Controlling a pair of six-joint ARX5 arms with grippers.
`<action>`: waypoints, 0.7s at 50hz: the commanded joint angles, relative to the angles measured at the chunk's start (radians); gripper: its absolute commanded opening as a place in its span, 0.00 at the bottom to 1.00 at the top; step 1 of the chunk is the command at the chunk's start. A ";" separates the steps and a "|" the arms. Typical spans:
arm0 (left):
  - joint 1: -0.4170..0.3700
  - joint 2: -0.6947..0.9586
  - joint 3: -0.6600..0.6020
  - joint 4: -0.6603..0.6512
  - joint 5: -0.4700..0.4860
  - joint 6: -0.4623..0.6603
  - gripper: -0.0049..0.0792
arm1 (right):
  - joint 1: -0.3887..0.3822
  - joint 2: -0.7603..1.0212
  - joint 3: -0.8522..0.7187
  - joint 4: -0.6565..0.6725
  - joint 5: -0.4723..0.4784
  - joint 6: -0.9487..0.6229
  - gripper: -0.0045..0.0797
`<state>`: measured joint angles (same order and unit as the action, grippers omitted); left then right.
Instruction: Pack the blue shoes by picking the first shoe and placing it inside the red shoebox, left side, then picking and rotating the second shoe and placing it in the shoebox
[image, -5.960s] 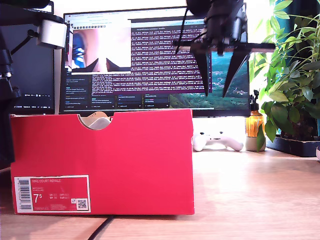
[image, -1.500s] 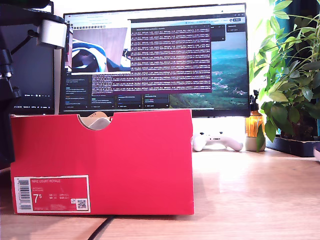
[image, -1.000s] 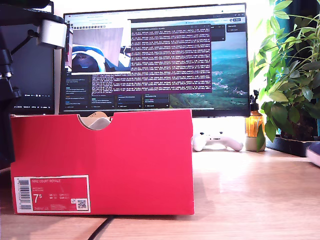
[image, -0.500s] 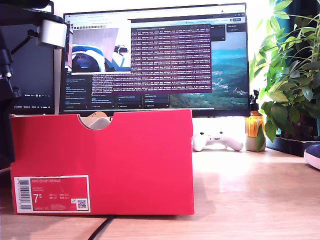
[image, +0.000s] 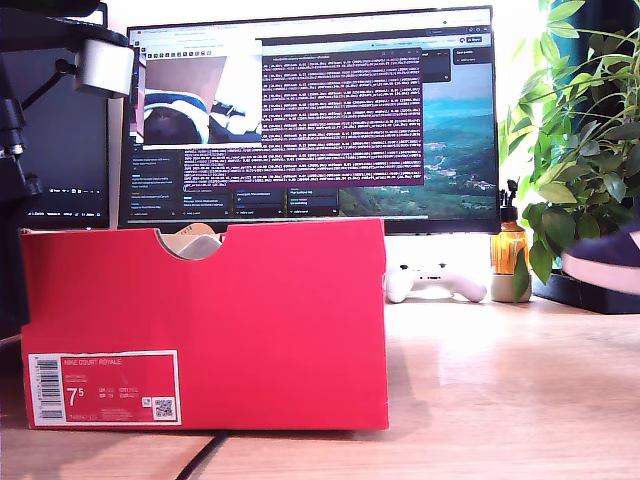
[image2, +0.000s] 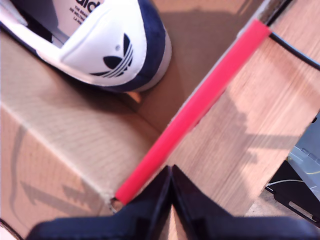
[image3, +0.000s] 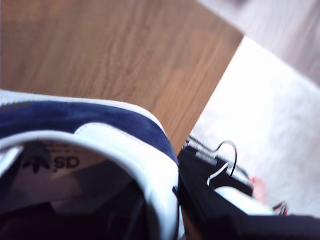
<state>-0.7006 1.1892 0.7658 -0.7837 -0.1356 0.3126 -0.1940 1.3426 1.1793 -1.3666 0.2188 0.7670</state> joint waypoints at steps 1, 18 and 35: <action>-0.002 0.016 -0.006 0.007 0.000 0.001 0.04 | 0.002 -0.026 0.065 0.013 0.003 -0.083 0.04; -0.002 0.016 -0.007 0.007 0.000 0.001 0.04 | 0.005 -0.026 0.301 0.024 -0.058 -0.493 0.04; -0.002 0.016 -0.006 0.006 0.000 0.001 0.04 | 0.024 -0.026 0.468 0.190 -0.228 -0.618 0.04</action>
<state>-0.7006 1.1892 0.7658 -0.7837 -0.1356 0.3126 -0.1753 1.3426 1.6073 -1.2160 0.0231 0.1417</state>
